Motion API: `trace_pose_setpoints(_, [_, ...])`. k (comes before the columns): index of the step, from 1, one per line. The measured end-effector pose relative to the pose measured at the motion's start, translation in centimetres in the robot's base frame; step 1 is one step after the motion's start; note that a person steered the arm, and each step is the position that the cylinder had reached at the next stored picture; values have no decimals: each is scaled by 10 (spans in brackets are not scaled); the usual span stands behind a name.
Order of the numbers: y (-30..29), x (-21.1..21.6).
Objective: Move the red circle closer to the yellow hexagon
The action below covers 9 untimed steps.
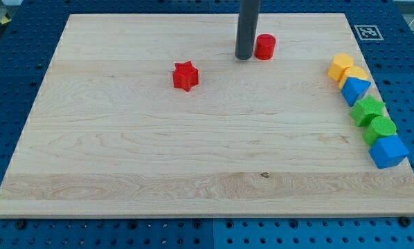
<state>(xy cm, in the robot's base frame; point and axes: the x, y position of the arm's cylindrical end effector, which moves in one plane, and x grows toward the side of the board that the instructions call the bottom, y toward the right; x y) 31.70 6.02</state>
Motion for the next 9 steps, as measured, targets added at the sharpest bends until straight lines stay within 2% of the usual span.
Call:
trace_pose_setpoints(2, [19,-22])
trace_pose_setpoints(6, [67,-20])
trace_pose_setpoints(8, [51,22])
trace_pose_setpoints(9, [53,24])
